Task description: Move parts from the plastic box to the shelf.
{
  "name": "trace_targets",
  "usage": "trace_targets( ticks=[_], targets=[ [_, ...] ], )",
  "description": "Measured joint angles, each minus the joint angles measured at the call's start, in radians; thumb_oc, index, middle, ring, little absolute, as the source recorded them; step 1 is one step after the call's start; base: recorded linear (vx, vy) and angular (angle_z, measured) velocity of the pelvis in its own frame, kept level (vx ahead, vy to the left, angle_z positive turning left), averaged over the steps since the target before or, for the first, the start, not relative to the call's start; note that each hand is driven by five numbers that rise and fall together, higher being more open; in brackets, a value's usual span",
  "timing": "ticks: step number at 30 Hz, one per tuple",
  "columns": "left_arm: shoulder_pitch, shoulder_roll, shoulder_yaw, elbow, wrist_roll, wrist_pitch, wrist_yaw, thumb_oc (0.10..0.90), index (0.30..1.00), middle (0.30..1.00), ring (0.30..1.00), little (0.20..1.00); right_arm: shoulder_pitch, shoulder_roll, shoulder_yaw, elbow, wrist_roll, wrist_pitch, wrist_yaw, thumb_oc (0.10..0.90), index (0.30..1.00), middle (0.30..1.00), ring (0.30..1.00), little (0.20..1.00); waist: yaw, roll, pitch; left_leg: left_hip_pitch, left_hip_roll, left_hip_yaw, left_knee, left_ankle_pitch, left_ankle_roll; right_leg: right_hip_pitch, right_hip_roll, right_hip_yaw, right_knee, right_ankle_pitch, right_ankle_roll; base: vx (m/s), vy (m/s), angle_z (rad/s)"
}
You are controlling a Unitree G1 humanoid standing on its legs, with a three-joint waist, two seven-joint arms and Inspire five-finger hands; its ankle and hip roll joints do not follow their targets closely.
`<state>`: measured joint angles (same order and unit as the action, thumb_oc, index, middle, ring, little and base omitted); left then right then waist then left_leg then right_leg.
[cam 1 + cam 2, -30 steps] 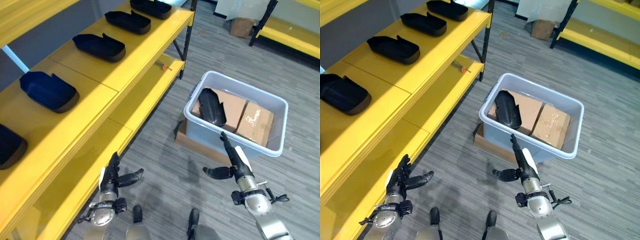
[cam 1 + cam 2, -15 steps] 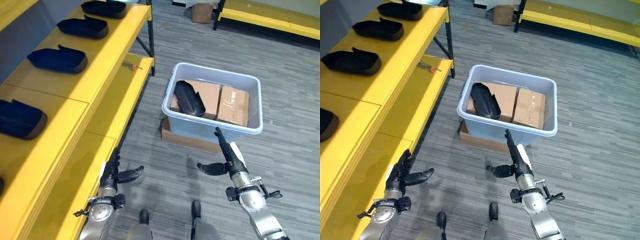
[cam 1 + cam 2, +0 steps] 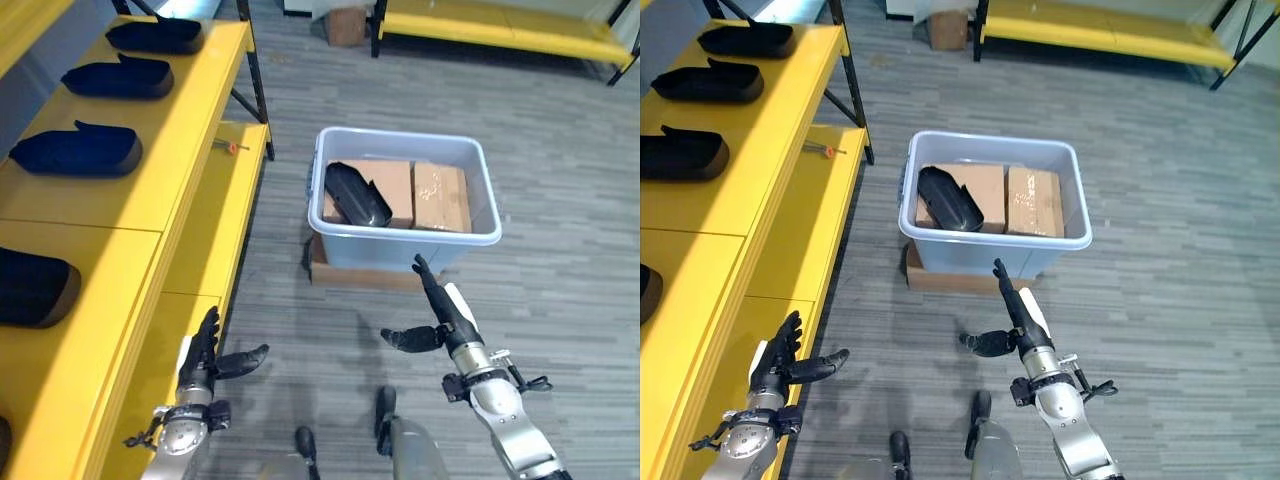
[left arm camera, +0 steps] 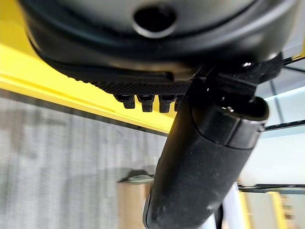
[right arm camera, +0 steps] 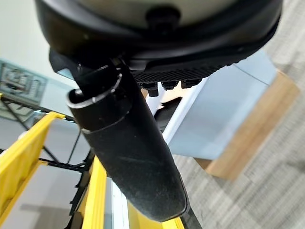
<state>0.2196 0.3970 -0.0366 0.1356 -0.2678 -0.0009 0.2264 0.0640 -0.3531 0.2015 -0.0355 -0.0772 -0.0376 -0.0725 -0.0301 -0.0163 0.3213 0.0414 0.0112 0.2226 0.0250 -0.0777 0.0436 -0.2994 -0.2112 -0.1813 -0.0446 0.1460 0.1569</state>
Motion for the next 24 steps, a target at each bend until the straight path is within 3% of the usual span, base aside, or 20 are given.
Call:
trace_targets(
  ticks=[3, 4, 5, 6, 7, 8, 9, 12, 14, 16, 18, 19, 21, 23, 24],
  targets=[
    [0.003, -0.030, 0.002, 0.023, 0.000, 0.000, 0.001, 0.900, 1.000, 1.000, 1.000, 1.000, 0.024, -0.002, 0.002, 0.002, -0.002, 0.007, 0.001, 0.900, 1.000, 1.000, 1.000, 1.000, 0.002, 0.018, 0.006, 0.052, -0.001, -0.009, -0.038, -0.011, -0.024, -0.042, -0.057, -0.031, -0.052, 0.005, 0.009, 0.47, -0.179, 0.14],
    [0.025, -0.073, 0.002, 0.012, 0.005, -0.001, 0.002, 0.900, 1.000, 1.000, 1.000, 1.000, 0.040, -0.009, 0.002, 0.002, -0.002, 0.009, 0.002, 0.900, 1.000, 1.000, 1.000, 1.000, 0.008, 0.003, 0.000, 0.125, 0.013, -0.028, -0.078, -0.029, -0.063, 0.019, -0.039, -0.092, 0.053, 0.011, 0.009, 0.84, -0.415, 1.01],
    [0.020, -0.104, -0.012, 0.006, 0.008, 0.001, 0.001, 0.900, 1.000, 1.000, 1.000, 1.000, 0.040, -0.023, -0.009, 0.012, -0.002, 0.013, 0.002, 0.900, 1.000, 1.000, 1.000, 1.000, -0.019, 0.002, -0.016, 0.138, 0.058, -0.108, -0.077, -0.054, -0.104, 0.083, 0.006, -0.090, 0.063, 0.065, -0.056, 0.62, -0.338, 1.16],
    [0.012, -0.117, -0.040, -0.016, 0.007, 0.001, -0.001, 0.900, 1.000, 1.000, 1.000, 1.000, 0.021, -0.043, -0.022, 0.015, -0.002, 0.015, -0.003, 0.900, 1.000, 1.000, 1.000, 1.000, -0.017, 0.022, -0.020, 0.115, 0.108, -0.139, -0.061, -0.046, -0.116, 0.077, 0.052, -0.123, 0.092, 0.029, -0.092, 0.46, -0.261, 0.94],
    [0.008, -0.116, -0.046, -0.029, 0.007, 0.001, -0.006, 0.900, 1.000, 1.000, 1.000, 1.000, -0.018, -0.050, -0.022, 0.033, -0.002, 0.015, -0.002, 0.900, 1.000, 1.000, 1.000, 1.000, -0.007, 0.016, -0.017, 0.102, 0.142, -0.153, -0.033, -0.032, -0.139, 0.060, 0.078, -0.130, 0.139, 0.006, -0.139, 0.32, -0.204, 0.32],
    [-0.008, -0.117, -0.060, -0.023, 0.002, 0.004, -0.015, 0.900, 1.000, 1.000, 1.000, 1.000, -0.046, -0.065, -0.035, 0.037, -0.001, 0.017, -0.007, 0.900, 1.000, 1.000, 1.000, 1.000, -0.004, 0.013, -0.018, 0.082, 0.179, -0.180, 0.029, -0.011, -0.172, 0.061, 0.092, -0.157, 0.202, -0.066, -0.160, 0.52, -0.322, 0.33],
    [-0.025, -0.111, -0.062, -0.033, 0.001, 0.001, -0.019, 0.900, 1.000, 1.000, 1.000, 1.000, -0.061, -0.085, -0.047, 0.037, -0.001, 0.017, -0.023, 0.900, 1.000, 1.000, 1.000, 1.000, -0.019, 0.013, -0.018, 0.067, 0.216, -0.208, 0.073, 0.004, -0.188, 0.071, 0.113, -0.194, 0.253, -0.141, -0.166, 0.38, -0.247, 0.50],
    [-0.044, -0.092, -0.042, -0.049, -0.001, -0.001, -0.018, 0.900, 1.000, 1.000, 1.000, 1.000, -0.060, -0.087, -0.069, 0.035, 0.001, 0.015, -0.029, 0.900, 1.000, 1.000, 1.000, 1.000, -0.014, -0.003, -0.017, 0.021, 0.251, -0.230, 0.177, 0.033, -0.186, 0.080, 0.159, -0.211, 0.259, -0.171, -0.194, 0.33, -0.200, 0.04],
    [-0.017, -0.084, -0.024, -0.049, -0.001, 0.001, -0.018, 0.900, 1.000, 1.000, 1.000, 1.000, -0.056, -0.083, -0.063, 0.035, 0.001, 0.014, -0.029, 0.900, 1.000, 1.000, 1.000, 1.000, 0.014, -0.023, -0.017, -0.044, 0.259, -0.260, 0.366, 0.027, -0.205, 0.125, 0.185, -0.177, 0.229, -0.187, -0.231, 0.14, -0.136, -0.47],
    [-0.004, -0.078, -0.018, -0.049, -0.001, 0.001, -0.021, 0.900, 1.000, 1.000, 1.000, 1.000, -0.038, -0.086, -0.063, 0.029, 0.002, 0.011, -0.029, 0.900, 1.000, 1.000, 1.000, 1.000, 0.008, -0.034, -0.014, -0.149, 0.216, -0.297, 0.573, 0.035, -0.205, 0.158, 0.198, -0.169, 0.208, -0.205, -0.257, 0.12, -0.128, -0.24],
    [-0.011, -0.070, -0.018, -0.063, -0.001, -0.001, -0.030, 0.900, 1.000, 1.000, 1.000, 1.000, 0.010, -0.092, -0.074, 0.032, 0.002, 0.005, -0.031, 0.900, 1.000, 1.000, 1.000, 1.000, 0.038, -0.054, -0.003, -0.318, 0.166, -0.401, 0.899, 0.169, -0.201, 0.175, 0.201, -0.168, 0.208, -0.226, -0.265, 0.05, -0.011, -0.09],
    [-0.014, -0.058, -0.013, -0.059, -0.001, 0.000, -0.036, 0.900, 1.000, 1.000, 1.000, 1.000, 0.020, -0.076, -0.070, 0.038, 0.002, 0.019, -0.028, 0.900, 1.000, 1.000, 1.000, 1.000, 0.054, -0.079, 0.009, -0.385, 0.155, -0.394, 0.970, 0.108, -0.191, 0.198, 0.199, -0.164, 0.186, -0.217, -0.260, 0.02, 0.050, -0.06],
    [-0.011, -0.044, -0.008, -0.056, -0.001, 0.007, -0.038, 0.900, 1.000, 1.000, 1.000, 1.000, 0.033, -0.046, -0.076, 0.034, 0.002, 0.020, -0.029, 0.900, 1.000, 1.000, 1.000, 1.000, 0.057, -0.096, 0.019, -0.481, 0.188, -0.320, 0.858, 0.006, -0.148, 0.219, 0.192, -0.168, 0.176, -0.218, -0.256, 0.19, 0.158, 0.11],
    [-0.023, -0.041, -0.006, -0.053, -0.002, 0.008, -0.036, 0.900, 1.000, 1.000, 1.000, 1.000, 0.018, -0.037, -0.078, 0.034, 0.002, 0.020, -0.033, 0.900, 1.000, 1.000, 1.000, 1.000, 0.063, -0.106, 0.028, -0.488, 0.235, -0.277, 0.538, 0.028, -0.138, 0.235, 0.181, -0.171, 0.151, -0.211, -0.236, 0.27, 0.359, 0.01],
    [-0.024, -0.030, -0.007, -0.038, -0.001, 0.009, -0.039, 0.900, 1.000, 1.000, 1.000, 1.000, 0.010, -0.022, -0.076, 0.036, 0.002, 0.021, -0.037, 0.900, 1.000, 1.000, 1.000, 1.000, 0.068, -0.104, 0.031, -0.460, 0.264, -0.279, 0.308, 0.049, -0.153, 0.255, 0.183, -0.160, 0.134, -0.210, -0.200, 0.20, 0.386, -0.17]
  ],
)
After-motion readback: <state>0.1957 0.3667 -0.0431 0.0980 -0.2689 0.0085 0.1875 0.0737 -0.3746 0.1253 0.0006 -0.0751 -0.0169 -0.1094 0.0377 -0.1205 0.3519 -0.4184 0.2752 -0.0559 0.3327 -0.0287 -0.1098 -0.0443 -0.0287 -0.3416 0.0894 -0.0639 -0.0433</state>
